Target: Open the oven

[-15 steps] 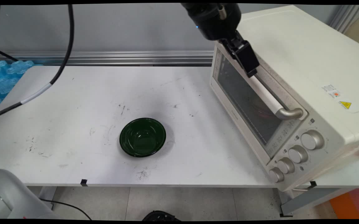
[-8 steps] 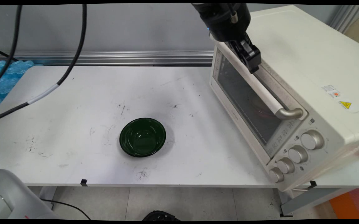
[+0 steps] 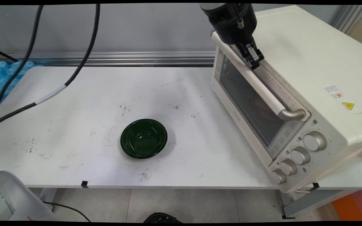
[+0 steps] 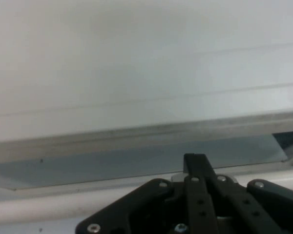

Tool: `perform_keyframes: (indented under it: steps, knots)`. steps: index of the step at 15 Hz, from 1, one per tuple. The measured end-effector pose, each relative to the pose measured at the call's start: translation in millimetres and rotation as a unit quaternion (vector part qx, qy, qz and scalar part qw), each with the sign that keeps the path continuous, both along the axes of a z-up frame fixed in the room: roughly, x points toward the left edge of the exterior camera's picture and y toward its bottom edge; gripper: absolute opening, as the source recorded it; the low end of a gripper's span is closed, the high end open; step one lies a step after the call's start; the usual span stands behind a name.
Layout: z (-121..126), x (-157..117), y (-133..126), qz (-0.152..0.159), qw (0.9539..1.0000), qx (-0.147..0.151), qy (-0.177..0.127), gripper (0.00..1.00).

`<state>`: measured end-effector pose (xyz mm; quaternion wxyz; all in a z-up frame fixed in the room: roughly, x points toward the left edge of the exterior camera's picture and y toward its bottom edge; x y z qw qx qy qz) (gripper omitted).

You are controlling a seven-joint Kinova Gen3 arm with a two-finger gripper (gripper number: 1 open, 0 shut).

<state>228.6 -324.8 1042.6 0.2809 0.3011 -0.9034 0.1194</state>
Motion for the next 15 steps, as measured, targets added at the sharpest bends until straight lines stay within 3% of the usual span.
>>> perform_keyframes:
  steps: [15]
  knots:
    - [-40,9,-11,0.008,0.9997,0.018,-0.013,0.0]
